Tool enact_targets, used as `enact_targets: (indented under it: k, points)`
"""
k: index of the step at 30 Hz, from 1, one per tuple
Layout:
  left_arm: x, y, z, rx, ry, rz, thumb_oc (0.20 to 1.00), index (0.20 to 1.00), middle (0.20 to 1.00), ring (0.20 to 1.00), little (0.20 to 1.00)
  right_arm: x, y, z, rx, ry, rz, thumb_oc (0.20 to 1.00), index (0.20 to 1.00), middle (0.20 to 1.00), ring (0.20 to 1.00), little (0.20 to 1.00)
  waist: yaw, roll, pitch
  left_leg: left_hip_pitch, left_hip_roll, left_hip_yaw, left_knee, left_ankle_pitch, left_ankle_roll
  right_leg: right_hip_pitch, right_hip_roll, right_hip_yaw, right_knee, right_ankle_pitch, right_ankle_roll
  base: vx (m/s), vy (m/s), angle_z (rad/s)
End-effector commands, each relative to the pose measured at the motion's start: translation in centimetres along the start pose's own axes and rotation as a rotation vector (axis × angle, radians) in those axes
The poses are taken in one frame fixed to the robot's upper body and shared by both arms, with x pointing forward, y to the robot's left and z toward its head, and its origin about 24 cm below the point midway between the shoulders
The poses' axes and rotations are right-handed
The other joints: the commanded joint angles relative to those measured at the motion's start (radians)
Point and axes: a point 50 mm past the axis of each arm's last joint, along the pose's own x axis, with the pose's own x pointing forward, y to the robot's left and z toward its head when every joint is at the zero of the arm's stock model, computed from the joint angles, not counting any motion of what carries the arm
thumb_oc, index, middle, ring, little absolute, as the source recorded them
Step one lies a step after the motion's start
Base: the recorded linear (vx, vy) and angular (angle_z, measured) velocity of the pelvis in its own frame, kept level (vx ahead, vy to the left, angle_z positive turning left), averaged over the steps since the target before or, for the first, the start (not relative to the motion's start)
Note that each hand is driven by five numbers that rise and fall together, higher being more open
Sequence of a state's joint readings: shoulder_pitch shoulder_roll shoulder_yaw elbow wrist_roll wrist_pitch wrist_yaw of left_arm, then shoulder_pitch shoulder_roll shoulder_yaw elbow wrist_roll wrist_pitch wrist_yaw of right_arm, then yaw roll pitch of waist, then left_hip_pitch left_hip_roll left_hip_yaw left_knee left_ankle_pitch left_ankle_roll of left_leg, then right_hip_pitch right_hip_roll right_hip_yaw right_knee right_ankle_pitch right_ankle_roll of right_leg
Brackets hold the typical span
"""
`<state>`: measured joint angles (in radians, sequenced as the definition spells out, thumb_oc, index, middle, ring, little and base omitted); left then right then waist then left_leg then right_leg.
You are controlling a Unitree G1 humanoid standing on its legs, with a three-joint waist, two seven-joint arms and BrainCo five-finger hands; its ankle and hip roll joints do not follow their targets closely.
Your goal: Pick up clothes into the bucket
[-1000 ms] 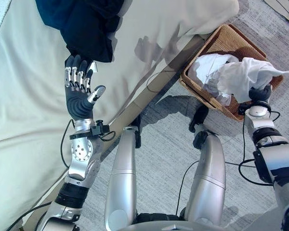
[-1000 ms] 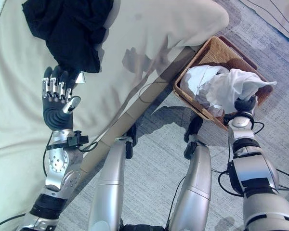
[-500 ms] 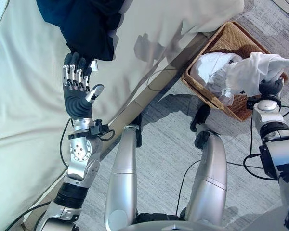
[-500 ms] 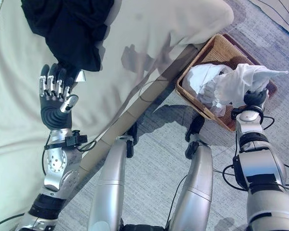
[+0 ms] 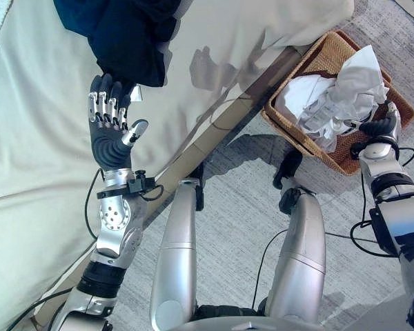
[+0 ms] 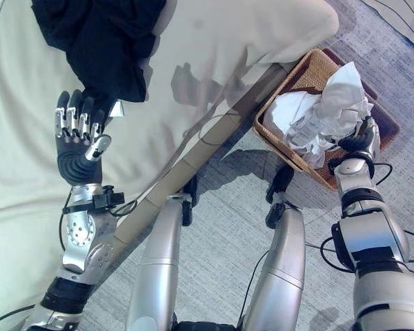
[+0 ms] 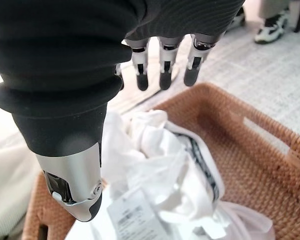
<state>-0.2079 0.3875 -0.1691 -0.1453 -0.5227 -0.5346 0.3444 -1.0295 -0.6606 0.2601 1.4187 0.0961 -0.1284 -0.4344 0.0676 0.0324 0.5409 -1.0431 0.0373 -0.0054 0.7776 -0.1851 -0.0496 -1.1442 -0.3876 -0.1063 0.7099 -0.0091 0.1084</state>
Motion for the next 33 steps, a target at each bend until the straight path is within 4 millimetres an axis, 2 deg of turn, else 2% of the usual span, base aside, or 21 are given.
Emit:
enact_targets:
  k: [1,7,10,11,12,13,14,18,22,23,24,26,27,28,29,30,33]
  points:
    - [-0.2,0.0,2.4,-0.057,-0.125,0.023,1.000,1.000,1.000,1.000,1.000,-0.4,-0.4,-2.6,-0.169,0.046,-0.004,1.000,1.000,1.000,1.000,1.000,-0.028,0.052,-0.076,-0.015,0.007,0.039,-0.018,0.005,0.012,0.056,-0.001,0.030,0.093,-0.110,0.026,0.00,0.000,0.00]
    - [0.2,0.0,2.1,-0.036,-0.124,0.025,1.000,1.000,1.000,1.000,1.000,-1.2,0.6,-4.3,-0.145,0.100,0.014,1.000,1.000,1.000,1.000,1.000,-0.027,0.049,-0.091,0.071,0.019,0.037,-0.115,0.029,0.006,0.131,0.001,0.006,0.018,-0.091,0.038,0.00,0.000,0.00]
    - [0.6,0.3,1.7,0.022,-0.124,0.040,1.000,1.000,1.000,1.000,1.000,-2.0,2.0,-4.4,-0.058,0.067,0.028,1.000,1.000,1.000,1.000,1.000,-0.034,0.037,-0.097,0.142,0.027,0.037,-0.183,0.052,-0.001,0.206,0.008,-0.017,-0.042,-0.073,0.046,0.02,-0.028,0.00]
    - [0.6,0.4,1.4,0.047,-0.120,0.046,1.000,1.000,1.000,1.000,1.000,-2.5,2.7,-4.5,-0.026,0.047,0.042,1.000,1.000,1.000,1.000,1.000,-0.038,0.033,-0.097,0.177,0.031,0.031,-0.221,0.067,-0.006,0.244,0.008,-0.031,-0.077,-0.061,0.049,-0.04,-0.059,0.00]
    - [0.8,0.6,1.1,0.073,-0.115,0.056,1.000,1.000,1.000,1.000,1.000,-3.0,3.6,-4.2,0.024,0.012,0.063,1.000,1.000,1.000,1.000,1.000,-0.045,0.024,-0.095,0.196,0.033,0.034,-0.253,0.109,-0.006,0.272,0.009,-0.046,-0.116,-0.026,0.039,0.03,-0.057,0.02]
    - [0.7,0.6,1.1,0.075,-0.113,0.056,1.000,1.000,1.000,1.000,1.000,-3.0,3.6,-4.3,0.022,0.014,0.064,1.000,1.000,1.000,1.000,1.000,-0.044,0.025,-0.097,0.213,0.034,0.027,-0.252,0.081,-0.014,0.286,0.012,-0.042,-0.108,-0.053,0.050,-0.02,-0.073,0.02]
    - [0.9,0.9,0.9,0.133,-0.116,0.066,1.000,1.000,1.000,1.000,1.000,-4.1,5.0,-3.8,0.093,-0.052,0.108,1.000,1.000,1.000,1.000,1.000,-0.056,0.012,-0.098,0.258,0.041,0.024,-0.309,0.129,-0.017,0.343,0.018,-0.065,-0.164,-0.013,0.042,0.06,-0.099,0.02]
    - [0.7,2.4,-0.6,0.234,-0.058,0.122,1.000,1.000,1.000,1.000,1.000,-7.6,7.2,-3.4,0.245,-0.183,0.218,1.000,1.000,1.000,1.000,1.000,-0.074,-0.010,-0.100,0.405,0.057,-0.007,-0.418,0.171,-0.035,0.517,0.043,-0.114,-0.269,0.001,0.042,0.09,-0.149,0.07]
    - [0.3,3.8,-2.1,0.361,0.012,0.152,1.000,1.000,1.000,1.000,1.000,-10.7,7.8,-2.8,0.349,-0.296,0.326,1.000,1.000,1.000,1.000,1.000,-0.078,-0.023,-0.109,0.551,0.088,-0.036,-0.514,0.215,-0.066,0.689,0.071,-0.176,-0.349,-0.003,0.035,0.12,-0.148,0.19]
    - [0.3,3.8,-2.1,0.361,0.012,0.152,1.000,1.000,1.000,1.000,1.000,-10.7,7.8,-2.8,0.349,-0.296,0.326,1.000,1.000,1.000,1.000,1.000,-0.078,-0.022,-0.108,0.553,0.088,-0.037,-0.514,0.216,-0.066,0.690,0.071,-0.177,-0.350,-0.003,0.035,0.16,-0.155,0.39]
    - [-0.2,4.5,-2.7,0.391,0.053,0.161,1.000,1.000,1.000,1.000,1.000,-11.9,8.0,-3.3,0.402,-0.295,0.360,1.000,1.000,1.000,1.000,1.000,-0.082,-0.030,-0.124,0.603,0.107,-0.037,-0.521,0.215,-0.075,0.766,0.084,-0.209,-0.376,-0.015,0.030,0.15,-0.132,0.21]
    - [-0.4,4.8,-3.2,0.413,0.085,0.164,1.000,1.000,1.000,1.000,1.000,-13.1,8.5,-3.5,0.462,-0.279,0.403,1.000,1.000,1.000,1.000,1.000,-0.083,-0.037,-0.125,0.620,0.112,-0.032,-0.480,0.215,-0.088,0.846,0.083,-0.239,-0.399,-0.023,0.020,0.13,-0.116,0.25]
    - [-0.5,4.8,-3.6,0.426,0.104,0.159,1.000,1.000,1.000,1.000,1.000,-13.6,8.5,-3.3,0.472,-0.296,0.418,1.000,1.000,1.000,1.000,1.000,-0.091,-0.042,-0.129,0.614,0.128,0.012,-0.467,0.234,-0.086,0.882,0.072,-0.272,-0.411,-0.024,0.018,0.06,-0.018,0.42]
    - [-0.5,4.6,-3.9,0.433,0.117,0.142,1.000,1.000,1.000,1.000,1.000,-14.0,8.7,-3.3,0.489,-0.294,0.428,1.000,1.000,1.000,1.000,1.000,-0.102,-0.038,-0.143,0.626,0.158,0.064,-0.505,0.269,-0.079,0.900,0.071,-0.295,-0.420,-0.028,0.021,0.07,0.102,0.52]
    - [-0.6,4.6,-4.1,0.449,0.123,0.136,1.000,1.000,1.000,1.000,1.000,-14.1,8.9,-3.2,0.489,-0.292,0.439,1.000,1.000,1.000,1.000,1.000,-0.090,-0.030,-0.149,0.637,0.149,0.061,-0.553,0.293,-0.075,0.886,0.073,-0.288,-0.408,-0.022,0.025,0.12,0.226,0.86]
    - [-1.0,5.0,-4.1,0.479,0.136,0.134,1.000,1.000,1.000,1.000,1.000,-14.6,9.2,-2.6,0.496,-0.319,0.469,1.000,1.000,1.000,1.000,1.000,-0.083,-0.028,-0.169,0.688,0.142,0.058,-0.597,0.273,-0.062,0.879,0.066,-0.266,-0.390,-0.023,0.031,0.17,0.223,0.66]
    - [-1.2,5.1,-4.7,0.615,0.160,0.076,1.000,1.000,1.000,1.000,1.000,-15.3,9.7,-3.3,0.522,-0.276,0.487,1.000,1.000,1.000,1.000,1.000,-0.084,-0.034,-0.203,0.722,0.117,0.083,-0.602,0.262,-0.042,0.946,0.033,-0.282,-0.408,-0.009,0.047,0.17,0.141,0.13]
